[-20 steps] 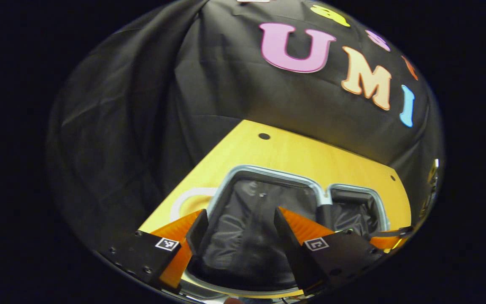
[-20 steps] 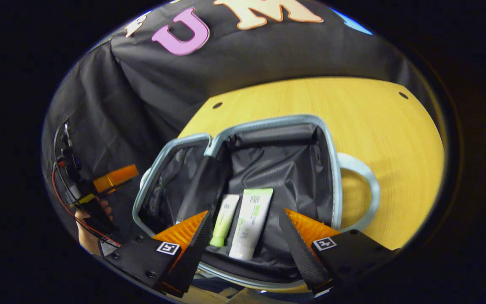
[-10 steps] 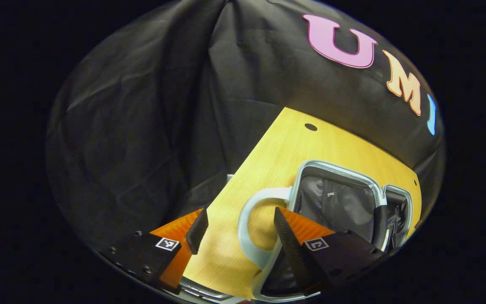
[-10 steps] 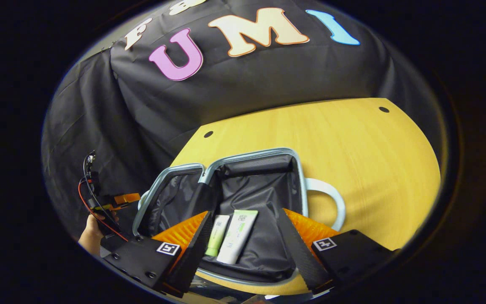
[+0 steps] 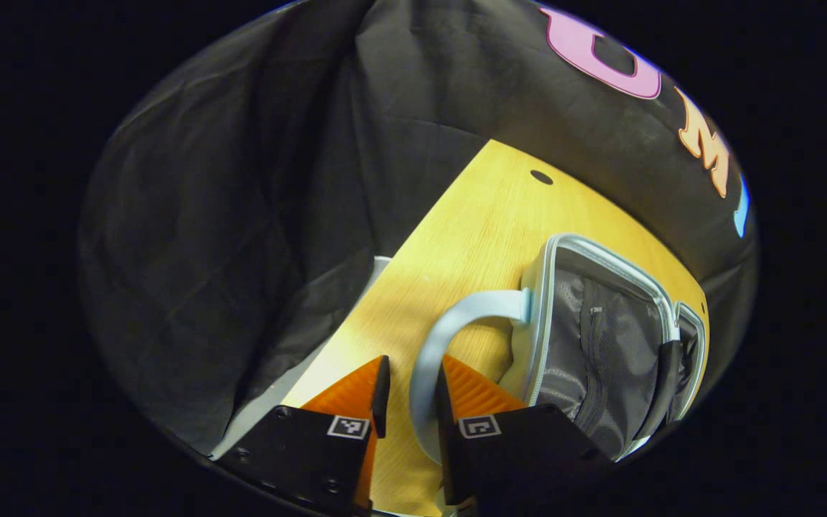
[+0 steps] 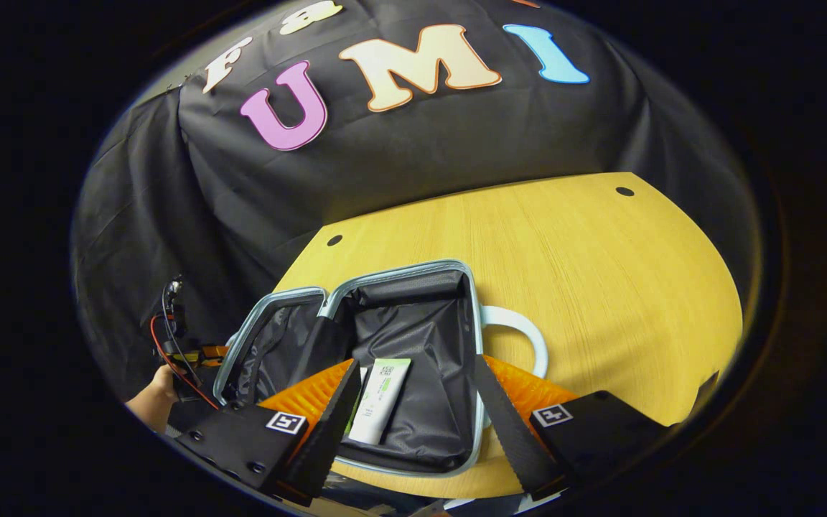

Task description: First open the suitcase, pack the skin care products into it, and then close the suitcase.

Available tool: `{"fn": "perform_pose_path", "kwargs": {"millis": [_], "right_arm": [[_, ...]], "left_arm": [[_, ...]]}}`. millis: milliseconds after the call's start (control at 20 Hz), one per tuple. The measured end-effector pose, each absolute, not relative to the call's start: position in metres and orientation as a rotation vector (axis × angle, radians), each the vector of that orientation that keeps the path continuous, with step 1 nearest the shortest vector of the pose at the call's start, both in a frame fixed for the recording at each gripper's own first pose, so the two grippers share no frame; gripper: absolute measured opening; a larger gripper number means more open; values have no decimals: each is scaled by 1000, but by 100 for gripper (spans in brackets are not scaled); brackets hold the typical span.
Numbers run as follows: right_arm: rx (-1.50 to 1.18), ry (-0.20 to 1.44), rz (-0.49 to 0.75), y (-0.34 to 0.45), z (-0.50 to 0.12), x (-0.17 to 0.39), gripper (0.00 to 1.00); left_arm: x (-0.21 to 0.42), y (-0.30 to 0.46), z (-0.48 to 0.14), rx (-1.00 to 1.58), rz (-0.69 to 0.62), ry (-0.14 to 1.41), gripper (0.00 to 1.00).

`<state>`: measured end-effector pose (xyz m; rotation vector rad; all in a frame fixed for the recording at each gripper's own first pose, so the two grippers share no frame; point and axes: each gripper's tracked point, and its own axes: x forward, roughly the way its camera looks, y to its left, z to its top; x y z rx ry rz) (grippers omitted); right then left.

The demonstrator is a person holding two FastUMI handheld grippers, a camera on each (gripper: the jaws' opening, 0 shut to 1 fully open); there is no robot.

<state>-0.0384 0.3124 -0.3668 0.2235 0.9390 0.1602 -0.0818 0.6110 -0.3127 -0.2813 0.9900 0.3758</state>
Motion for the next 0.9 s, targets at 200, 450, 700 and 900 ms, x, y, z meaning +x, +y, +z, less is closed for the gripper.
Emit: {"fn": "perform_pose_path", "kwargs": {"millis": [200, 450, 700, 900], "right_arm": [[213, 933, 159, 304, -367, -40, 98], [218, 903, 178, 296, -362, -31, 98], [226, 851, 210, 286, -349, -21, 98], [128, 813, 276, 263, -338, -22, 98]], "left_arm": [[-76, 609, -295, -240, 389, 956, 6], [-74, 603, -252, -209, 388, 910, 1], [-63, 576, -188, -124, 357, 821, 1], [-50, 538, -133, -46, 336, 745, 1]]}}
